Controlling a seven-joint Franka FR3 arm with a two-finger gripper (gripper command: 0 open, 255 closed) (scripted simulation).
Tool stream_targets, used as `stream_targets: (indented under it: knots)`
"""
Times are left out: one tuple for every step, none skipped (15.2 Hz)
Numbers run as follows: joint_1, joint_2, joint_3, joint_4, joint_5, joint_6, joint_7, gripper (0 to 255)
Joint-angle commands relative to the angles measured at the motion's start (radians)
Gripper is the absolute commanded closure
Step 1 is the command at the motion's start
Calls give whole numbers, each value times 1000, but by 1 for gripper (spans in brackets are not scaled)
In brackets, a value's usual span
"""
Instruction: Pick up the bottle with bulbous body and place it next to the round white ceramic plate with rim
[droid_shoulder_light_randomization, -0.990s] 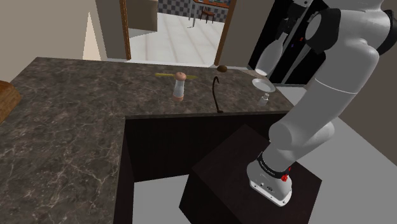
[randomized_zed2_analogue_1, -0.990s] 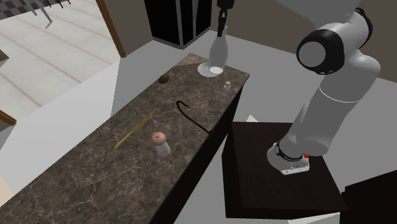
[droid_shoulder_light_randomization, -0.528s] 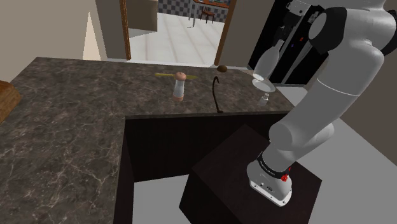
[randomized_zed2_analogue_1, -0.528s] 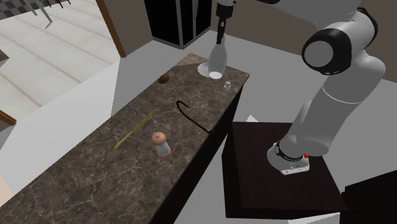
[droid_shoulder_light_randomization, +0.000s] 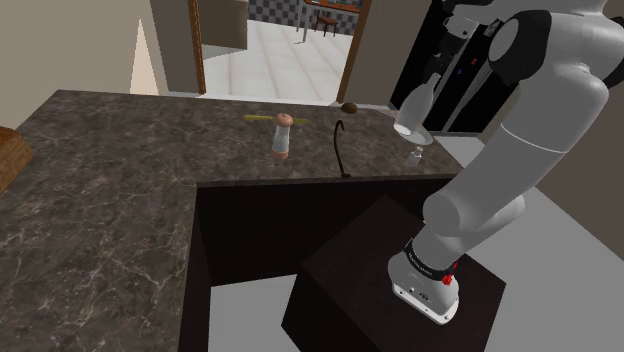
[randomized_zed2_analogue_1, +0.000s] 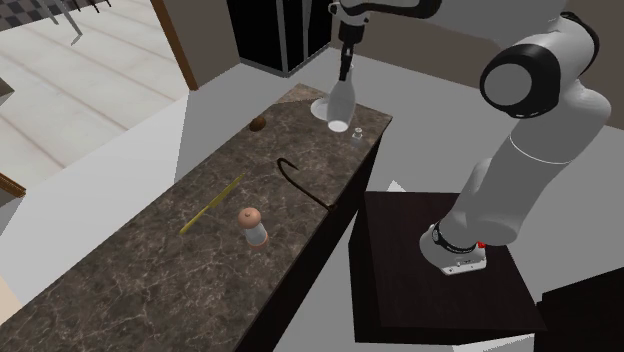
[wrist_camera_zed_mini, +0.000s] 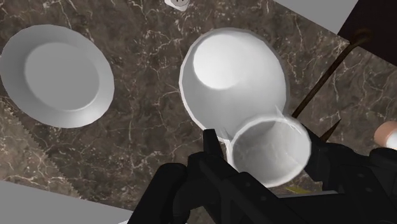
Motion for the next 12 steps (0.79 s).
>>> stream_targets:
  knots:
    - [2, -3, 1, -33, -1, 31, -1, 255]
    - [2, -4, 2, -47, -1, 45, -1, 255]
    - [3, -5, 2, -62, -1, 58, -2, 255]
    - [3, -5, 2, -76, -1, 72, -3, 255]
    - [3, -6, 2, -89, -1, 85, -4, 255]
    - [4, -6, 3, -103, -1, 99, -5, 255]
    - [4, -5, 3, -116, 0, 112, -7, 255]
    - [4, -5, 3, -128, 1, 125, -8, 255]
    - [4, -4, 3, -141, 2, 138, -10, 255]
    - [4, -3, 3, -153, 3, 151, -11, 255]
    - [4, -2, 4, -165, 4, 164, -13, 255]
    - [5, 0, 4, -177, 5, 177, -15, 255]
